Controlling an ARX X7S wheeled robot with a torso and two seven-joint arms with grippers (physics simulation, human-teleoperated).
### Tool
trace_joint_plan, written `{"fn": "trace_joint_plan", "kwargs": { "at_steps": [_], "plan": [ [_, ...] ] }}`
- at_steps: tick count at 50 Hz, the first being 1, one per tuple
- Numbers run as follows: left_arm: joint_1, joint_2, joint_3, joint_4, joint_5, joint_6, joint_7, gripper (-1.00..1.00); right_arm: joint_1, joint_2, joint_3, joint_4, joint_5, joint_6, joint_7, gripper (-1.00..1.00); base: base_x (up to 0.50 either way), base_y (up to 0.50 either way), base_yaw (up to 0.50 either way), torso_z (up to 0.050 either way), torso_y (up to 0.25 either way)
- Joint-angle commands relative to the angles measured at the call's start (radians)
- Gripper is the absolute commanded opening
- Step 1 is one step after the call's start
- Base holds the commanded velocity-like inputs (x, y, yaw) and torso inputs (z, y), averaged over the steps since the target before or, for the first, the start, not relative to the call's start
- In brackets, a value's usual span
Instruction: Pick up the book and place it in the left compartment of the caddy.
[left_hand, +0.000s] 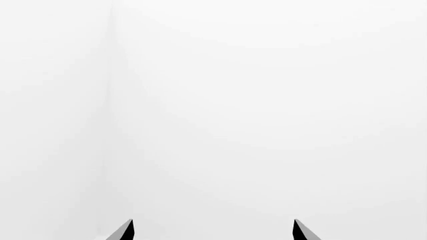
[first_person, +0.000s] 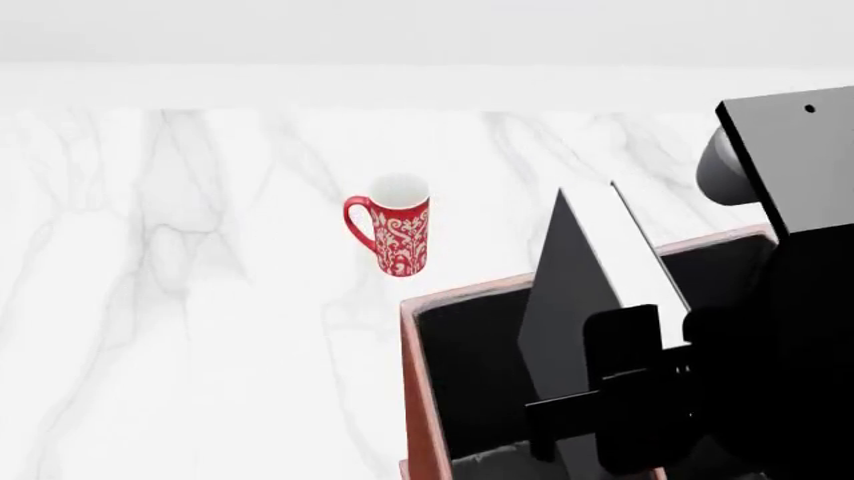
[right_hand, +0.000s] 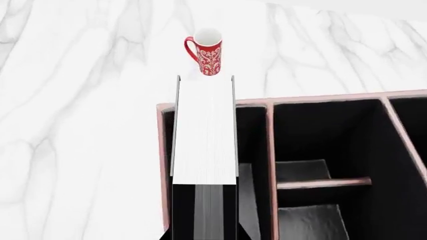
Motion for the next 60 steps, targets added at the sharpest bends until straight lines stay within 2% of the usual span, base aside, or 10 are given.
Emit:
{"fn": "trace_joint_plan", "kwargs": {
  "at_steps": [1,33,60],
  "plan": [
    [0.001,-0.004,-0.004,0.001,-0.008,0.001,-0.003,1.00,-0.010,0.010,0.028,0.004,-0.075,-0.006,-0.053,-1.00,0.00,0.00,0.00,0.000,0.000],
    [0.011,-0.009,-0.014,0.006,-0.018,0.012,-0.007,1.00,-0.160,-0.049,0.014,0.066,-0.323,-0.067,-0.191,-1.00,0.00,0.00,0.00,0.000,0.001],
    [0.016,-0.013,-0.011,0.005,-0.019,0.021,-0.010,1.00,-0.239,-0.084,-0.011,0.102,-0.425,-0.107,-0.236,-1.00,0.00,0.00,0.00,0.000,0.001]
  ]
}}
